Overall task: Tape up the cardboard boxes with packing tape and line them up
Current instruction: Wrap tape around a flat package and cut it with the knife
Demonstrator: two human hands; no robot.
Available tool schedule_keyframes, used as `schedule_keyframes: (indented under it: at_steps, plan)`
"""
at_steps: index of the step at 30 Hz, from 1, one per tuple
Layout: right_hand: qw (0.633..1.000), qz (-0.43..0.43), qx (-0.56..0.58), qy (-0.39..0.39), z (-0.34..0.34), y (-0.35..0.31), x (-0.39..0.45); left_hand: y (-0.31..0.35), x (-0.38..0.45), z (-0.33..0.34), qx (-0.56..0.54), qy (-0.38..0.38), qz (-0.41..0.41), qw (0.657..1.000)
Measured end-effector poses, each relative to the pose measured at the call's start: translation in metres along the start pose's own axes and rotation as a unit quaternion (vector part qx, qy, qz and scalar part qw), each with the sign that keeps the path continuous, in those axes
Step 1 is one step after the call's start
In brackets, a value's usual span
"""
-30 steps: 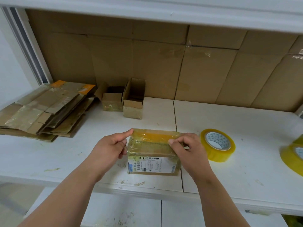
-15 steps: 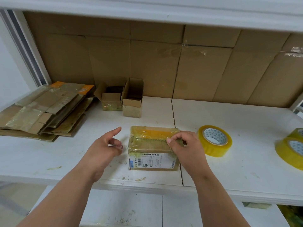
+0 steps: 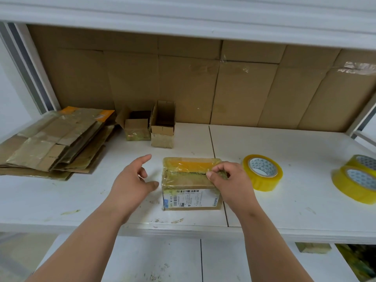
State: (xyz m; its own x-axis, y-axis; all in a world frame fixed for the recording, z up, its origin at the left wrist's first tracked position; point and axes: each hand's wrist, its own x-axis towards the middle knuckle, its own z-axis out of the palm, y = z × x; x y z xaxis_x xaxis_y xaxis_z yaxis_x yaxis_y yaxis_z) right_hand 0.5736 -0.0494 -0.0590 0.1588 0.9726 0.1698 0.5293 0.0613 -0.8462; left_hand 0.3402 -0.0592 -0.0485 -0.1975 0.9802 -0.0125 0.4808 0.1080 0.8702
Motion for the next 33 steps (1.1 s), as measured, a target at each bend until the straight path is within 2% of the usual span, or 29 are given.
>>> schedule_keyframes:
  at_steps: [4,9,11,14,20,25,33]
  plan:
    - [1.000,0.010,-0.003,0.012,0.002,0.000,-0.001,0.004,0.001,-0.003,-0.101,-0.006,-0.023,0.995]
    - [0.999,0.021,-0.005,0.030,0.007,0.003,0.000,0.001,-0.001,-0.006,-0.094,-0.071,-0.071,0.990]
    - [0.999,0.024,-0.007,0.035,0.008,0.003,0.001,0.000,-0.001,-0.007,-0.066,-0.055,-0.053,0.995]
    - [0.999,0.032,-0.014,0.040,0.010,0.001,0.002,0.001,0.003,-0.012,-0.021,0.010,-0.007,1.000]
    - [0.998,0.023,-0.010,0.065,0.015,0.000,-0.002,0.005,0.011,-0.017,-0.066,-0.020,0.010,0.998]
    - [0.998,0.009,-0.022,0.065,0.015,-0.001,-0.006,0.008,0.014,-0.013,0.057,0.036,0.060,0.996]
    - [0.994,-0.056,0.048,0.075,0.002,0.003,-0.001,0.044,0.014,0.003,0.046,0.049,0.117,0.991]
